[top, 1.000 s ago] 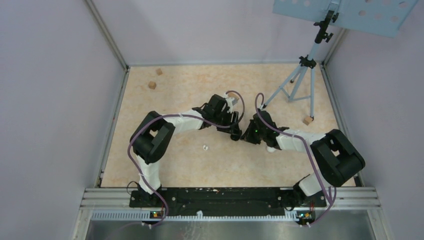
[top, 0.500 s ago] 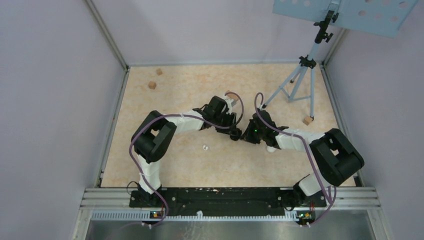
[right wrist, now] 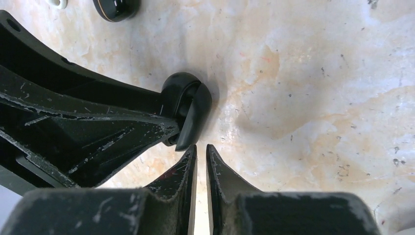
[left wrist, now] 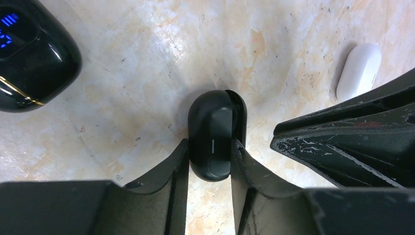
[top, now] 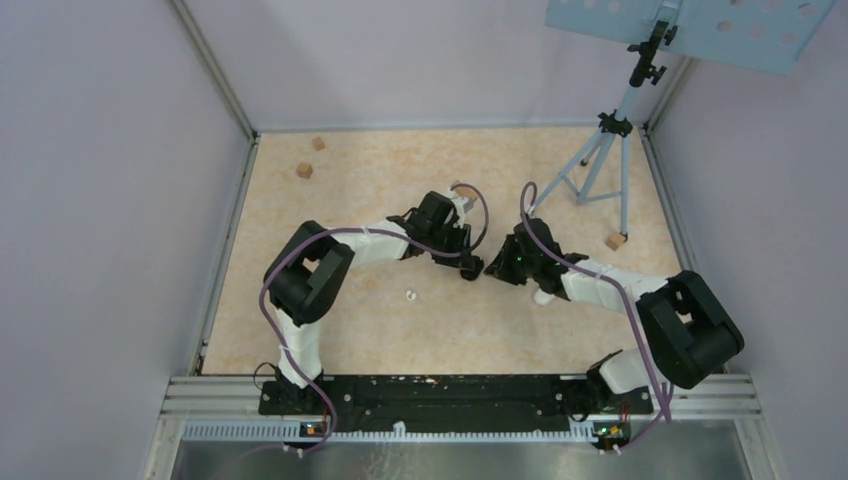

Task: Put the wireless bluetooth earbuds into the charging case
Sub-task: Pick up the charging case with earbuds from the center of the board.

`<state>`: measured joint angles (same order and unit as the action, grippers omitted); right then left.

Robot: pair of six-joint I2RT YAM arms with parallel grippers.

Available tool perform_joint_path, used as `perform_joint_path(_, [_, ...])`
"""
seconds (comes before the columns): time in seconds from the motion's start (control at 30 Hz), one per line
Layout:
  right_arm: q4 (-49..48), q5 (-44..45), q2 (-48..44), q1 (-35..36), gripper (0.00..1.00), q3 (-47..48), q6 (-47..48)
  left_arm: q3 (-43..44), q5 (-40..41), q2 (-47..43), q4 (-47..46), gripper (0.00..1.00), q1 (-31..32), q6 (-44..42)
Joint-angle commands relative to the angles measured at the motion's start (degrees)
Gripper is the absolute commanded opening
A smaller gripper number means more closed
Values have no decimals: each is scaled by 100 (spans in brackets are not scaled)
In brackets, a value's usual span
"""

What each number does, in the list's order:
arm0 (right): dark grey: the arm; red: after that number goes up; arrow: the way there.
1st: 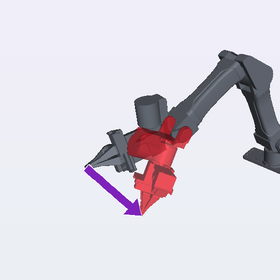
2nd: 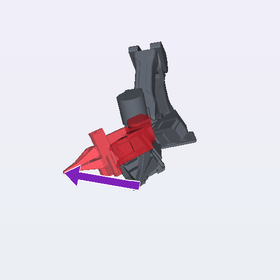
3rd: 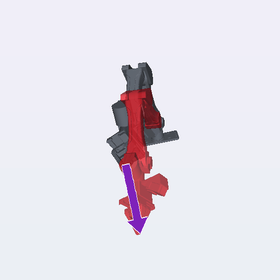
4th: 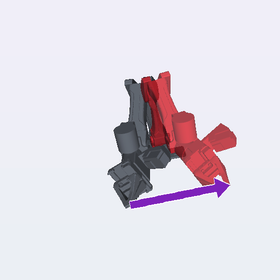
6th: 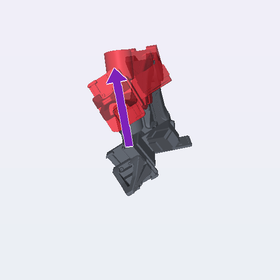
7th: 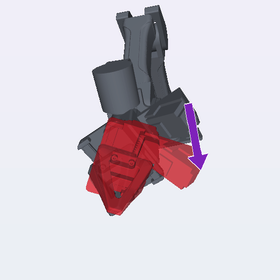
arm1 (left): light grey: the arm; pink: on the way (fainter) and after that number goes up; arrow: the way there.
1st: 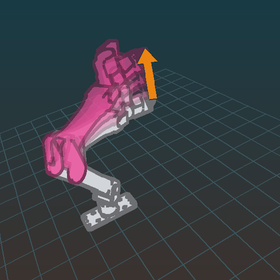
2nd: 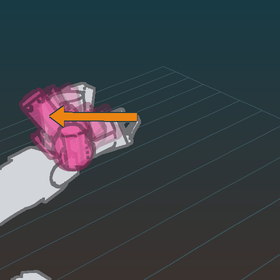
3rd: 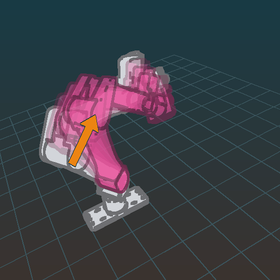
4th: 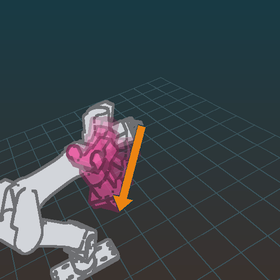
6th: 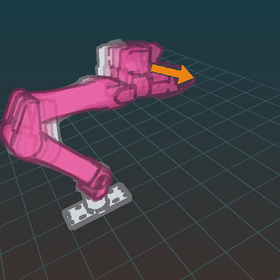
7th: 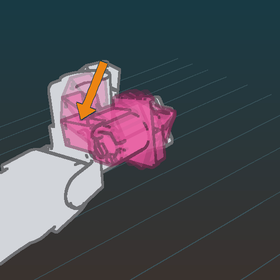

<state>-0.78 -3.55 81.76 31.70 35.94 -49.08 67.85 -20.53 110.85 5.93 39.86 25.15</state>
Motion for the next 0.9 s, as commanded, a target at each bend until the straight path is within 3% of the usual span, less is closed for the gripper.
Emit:
perform_joint_path(0.0, [-49, -3, -279, -135, 11, -95, 49, 201, 42, 90, -14, 32, 22, -91])
perform_joint_path(0.17, [-84, -125, -313, -196, 14, -112, 29, 205, -18, -27, -2, 19, 24, -43])
perform_joint_path(0.37, [-661, -724, -565, -490, 48, -452, -352, 109, -142, -322, -53, 9, 25, 176])
perform_joint_path(0.43, [-1080, -1043, -695, -683, 54, -700, -555, 61, -212, -418, -102, 7, 3, 292])
perform_joint_path(0.53, [-1622, -1473, -910, -829, 59, -1051, -761, -8, -453, -517, -176, 5, -83, 527])
perform_joint_path(0.7, [-1611, -1618, -1305, -862, 67, -1169, -794, -254, -764, -843, -428, 4, -225, 787])
perform_joint_path(0.87, [-1888, -1626, -1547, -956, 68, -1421, -1060, -555, -1082, -1151, -787, 4, -321, 1055])
